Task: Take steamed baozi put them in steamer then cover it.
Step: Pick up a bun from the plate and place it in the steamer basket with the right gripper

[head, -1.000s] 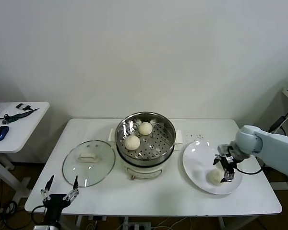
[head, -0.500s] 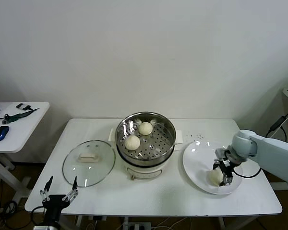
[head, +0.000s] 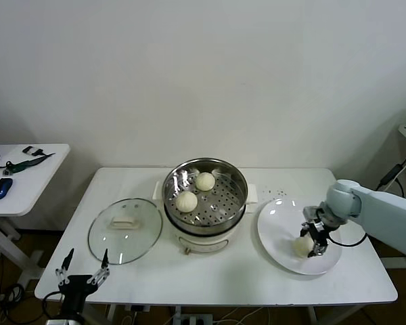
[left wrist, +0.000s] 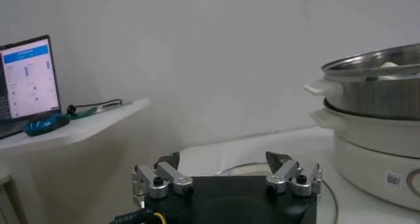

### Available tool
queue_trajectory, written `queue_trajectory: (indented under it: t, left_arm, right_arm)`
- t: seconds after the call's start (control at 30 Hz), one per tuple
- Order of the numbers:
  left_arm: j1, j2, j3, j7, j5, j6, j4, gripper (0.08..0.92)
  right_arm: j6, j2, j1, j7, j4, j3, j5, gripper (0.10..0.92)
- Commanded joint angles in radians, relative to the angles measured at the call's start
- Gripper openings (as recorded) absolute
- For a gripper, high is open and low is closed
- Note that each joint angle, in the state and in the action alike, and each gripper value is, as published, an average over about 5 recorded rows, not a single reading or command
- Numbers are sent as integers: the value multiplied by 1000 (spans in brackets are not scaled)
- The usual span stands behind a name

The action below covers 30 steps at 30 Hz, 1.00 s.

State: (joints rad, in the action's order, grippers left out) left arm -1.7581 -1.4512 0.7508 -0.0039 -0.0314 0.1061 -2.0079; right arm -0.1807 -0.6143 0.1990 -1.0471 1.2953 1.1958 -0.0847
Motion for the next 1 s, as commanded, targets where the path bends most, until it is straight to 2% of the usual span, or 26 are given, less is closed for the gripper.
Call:
queue_trajectory:
  t: [0.03,0.3,0.47,0.77,1.0]
  left_arm:
    - [-2,2,-3,0,2,-2,-5,823]
    - [-7,0,-6,-2,4,-7,-10,823]
    - [-6,5,-7,-1,0,-14,-16,823]
    - [-6,19,-16,1,-1,-16,-17,823]
    - [-20,28,-14,1,-10,-7,-11,823]
  right_arm:
    - [176,-33,173,-44,-21,47,34,670]
    - [502,-202,576,-138,-31,218,98,668]
    - [635,-339,688,-148,-57,245,89,677]
    - [681,-590,609,-166,-19,152,120,679]
    - [689,-705,505,-160,-2,167,184,679]
